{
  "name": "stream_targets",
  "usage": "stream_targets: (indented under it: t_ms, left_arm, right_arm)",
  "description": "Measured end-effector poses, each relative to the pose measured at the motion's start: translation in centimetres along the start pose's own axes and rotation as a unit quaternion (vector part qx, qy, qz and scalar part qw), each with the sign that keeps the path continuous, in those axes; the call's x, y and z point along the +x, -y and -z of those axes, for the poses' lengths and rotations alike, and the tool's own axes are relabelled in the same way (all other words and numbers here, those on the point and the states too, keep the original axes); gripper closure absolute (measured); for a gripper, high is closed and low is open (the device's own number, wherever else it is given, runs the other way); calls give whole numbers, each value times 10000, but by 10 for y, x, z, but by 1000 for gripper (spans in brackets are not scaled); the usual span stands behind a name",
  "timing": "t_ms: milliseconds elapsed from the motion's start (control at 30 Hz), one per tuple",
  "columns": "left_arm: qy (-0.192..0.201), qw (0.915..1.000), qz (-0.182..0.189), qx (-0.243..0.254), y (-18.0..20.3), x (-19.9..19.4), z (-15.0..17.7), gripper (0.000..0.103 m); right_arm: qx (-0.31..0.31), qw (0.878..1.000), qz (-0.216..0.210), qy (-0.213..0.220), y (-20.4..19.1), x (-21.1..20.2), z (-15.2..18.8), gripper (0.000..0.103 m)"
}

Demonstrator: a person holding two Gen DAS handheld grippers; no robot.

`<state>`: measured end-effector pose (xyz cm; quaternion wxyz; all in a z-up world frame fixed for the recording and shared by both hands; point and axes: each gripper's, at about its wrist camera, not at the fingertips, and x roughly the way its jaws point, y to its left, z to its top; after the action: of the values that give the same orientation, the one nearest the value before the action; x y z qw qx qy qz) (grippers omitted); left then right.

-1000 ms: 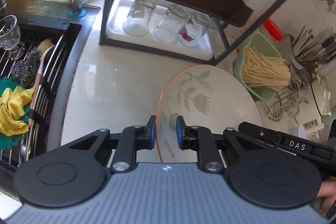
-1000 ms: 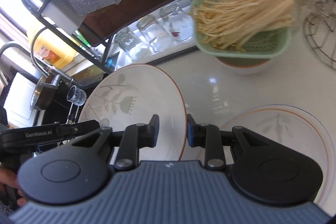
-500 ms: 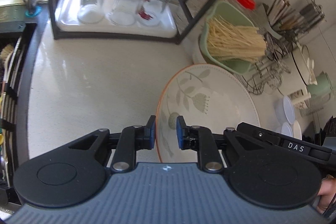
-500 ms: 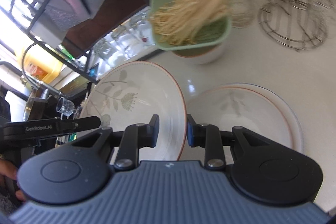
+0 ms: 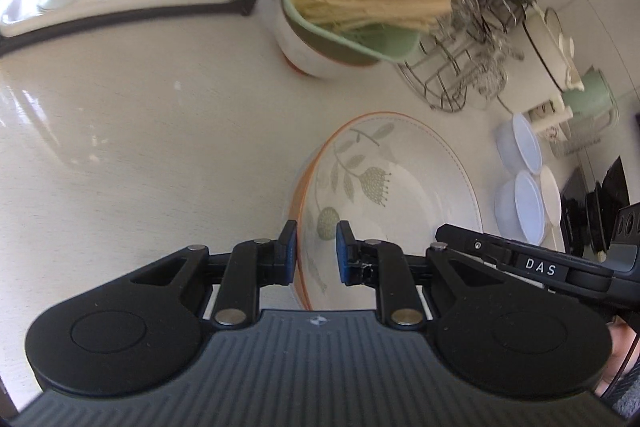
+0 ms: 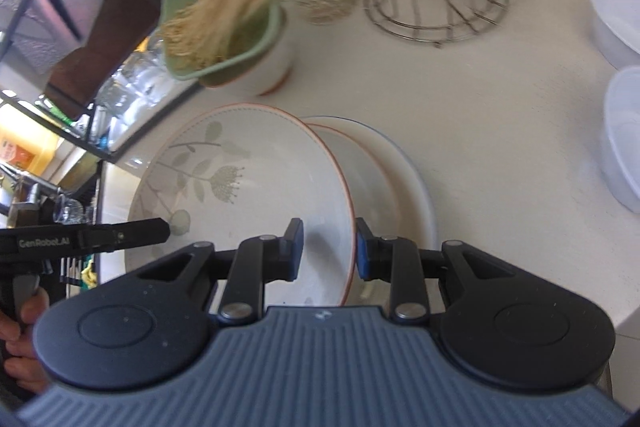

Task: Organize plates and bowls
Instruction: 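Lift the flat leaf plate with both grippers and carry it toward the stack, then lower the flat leaf plate onto the plate stack and open both grippers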

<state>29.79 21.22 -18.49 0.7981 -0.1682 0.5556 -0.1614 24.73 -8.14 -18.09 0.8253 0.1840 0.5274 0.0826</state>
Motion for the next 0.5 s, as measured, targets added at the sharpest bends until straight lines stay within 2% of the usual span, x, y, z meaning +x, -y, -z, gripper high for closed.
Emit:
stream_targets:
  t_ms: [267, 500]
  left_arm:
    - [-289, 9994, -162, 134, 11, 16, 0, 82]
    - [-391, 9985, -368, -62, 8, 18, -3, 82]
  right_arm:
    - [136, 9999, 10, -27, 17, 5, 2, 74]
    - [102, 9999, -94, -82, 16, 15, 0, 74]
